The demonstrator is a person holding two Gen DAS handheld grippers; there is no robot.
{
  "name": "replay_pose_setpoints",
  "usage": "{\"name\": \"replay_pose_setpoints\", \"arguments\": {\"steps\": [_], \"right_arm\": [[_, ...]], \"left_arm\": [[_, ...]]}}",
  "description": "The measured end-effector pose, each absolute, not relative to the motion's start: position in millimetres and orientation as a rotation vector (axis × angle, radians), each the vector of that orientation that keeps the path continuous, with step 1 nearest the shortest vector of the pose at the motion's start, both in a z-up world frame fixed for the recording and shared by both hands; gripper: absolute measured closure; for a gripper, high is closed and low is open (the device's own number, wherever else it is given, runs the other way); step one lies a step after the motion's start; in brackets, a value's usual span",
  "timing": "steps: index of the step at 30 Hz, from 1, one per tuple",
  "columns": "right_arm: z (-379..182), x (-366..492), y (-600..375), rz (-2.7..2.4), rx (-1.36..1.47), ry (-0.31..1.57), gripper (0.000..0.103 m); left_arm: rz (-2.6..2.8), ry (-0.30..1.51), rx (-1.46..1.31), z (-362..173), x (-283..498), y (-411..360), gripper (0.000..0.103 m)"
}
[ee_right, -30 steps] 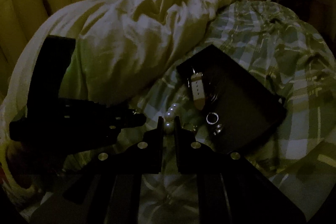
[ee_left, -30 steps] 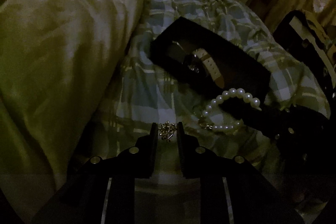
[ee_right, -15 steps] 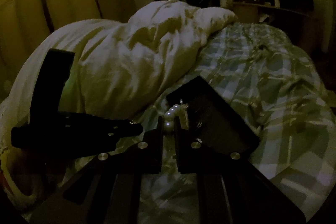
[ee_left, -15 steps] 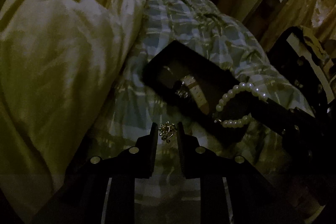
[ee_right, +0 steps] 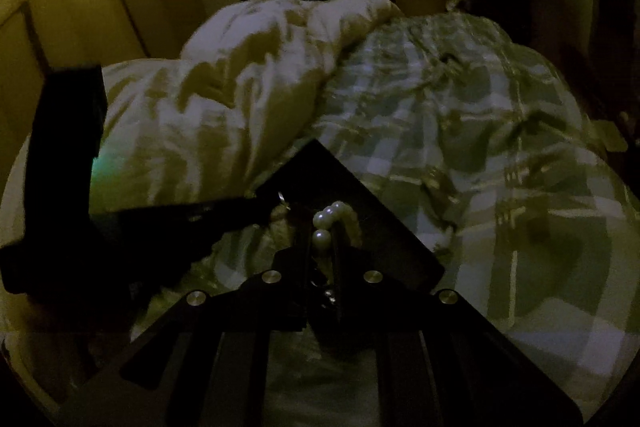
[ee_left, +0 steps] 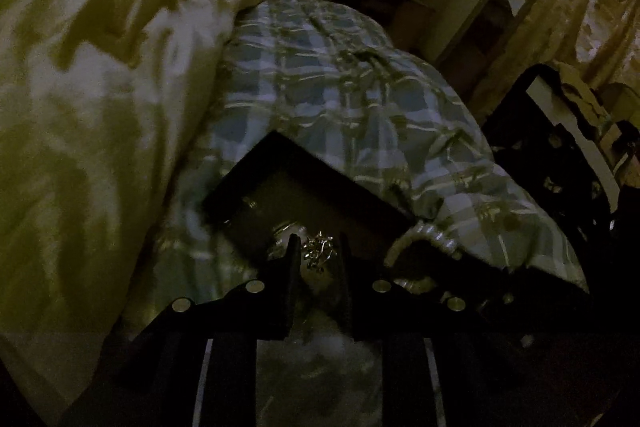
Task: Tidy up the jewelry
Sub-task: 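Carry the pearl bracelet into the case with the right tool while the left tool carries the earring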
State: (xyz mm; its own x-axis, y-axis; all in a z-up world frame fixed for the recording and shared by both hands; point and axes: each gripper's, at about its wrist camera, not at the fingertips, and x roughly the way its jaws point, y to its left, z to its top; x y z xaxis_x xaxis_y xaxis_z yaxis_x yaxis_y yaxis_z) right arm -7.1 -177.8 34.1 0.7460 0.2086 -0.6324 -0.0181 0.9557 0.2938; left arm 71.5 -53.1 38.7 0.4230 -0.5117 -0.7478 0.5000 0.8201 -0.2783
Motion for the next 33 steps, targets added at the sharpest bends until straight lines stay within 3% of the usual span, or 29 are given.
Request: {"name": "replay_pose_setpoints", "arguments": {"steps": [10,11,13,14,15,16,18,33], "right_arm": [[24.7,-1.2,-173.7,0.08,0.217,0.767,0.092],[23.8,-0.3,-173.9,0.073,0.215,0.77,0.088],[23.7,-0.4,-174.6,0.058,0.212,0.767,0.065],[24.4,-1.0,-175.2,0.045,0.21,0.76,0.045],[26.1,-3.2,-175.8,0.028,0.205,0.743,0.04],[27.3,-4.5,-176.2,0.023,0.201,0.734,0.04],[27.9,-5.3,-176.2,0.027,0.197,0.73,0.04],[27.6,-6.6,-172.6,0.036,0.168,0.746,0.04]], "left_arm": [[-0.625,0.958,0.033,24.9,81.1,-74.7,0.083],[-0.625,0.959,0.032,23.7,81.3,-74.4,0.082],[-0.632,0.957,0.022,23.4,81.6,-73.4,0.071],[-0.63,0.949,0.02,24.3,80.9,-72.4,0.066],[-0.621,0.939,0.022,25.4,80.2,-71.4,0.055],[-0.605,0.927,0.028,26.9,79.4,-70.5,0.047],[-0.571,0.907,0.051,28.6,77.5,-67.1,0.043],[-0.486,0.918,0.01,26.8,66.1,-23.4,0.032]]}}
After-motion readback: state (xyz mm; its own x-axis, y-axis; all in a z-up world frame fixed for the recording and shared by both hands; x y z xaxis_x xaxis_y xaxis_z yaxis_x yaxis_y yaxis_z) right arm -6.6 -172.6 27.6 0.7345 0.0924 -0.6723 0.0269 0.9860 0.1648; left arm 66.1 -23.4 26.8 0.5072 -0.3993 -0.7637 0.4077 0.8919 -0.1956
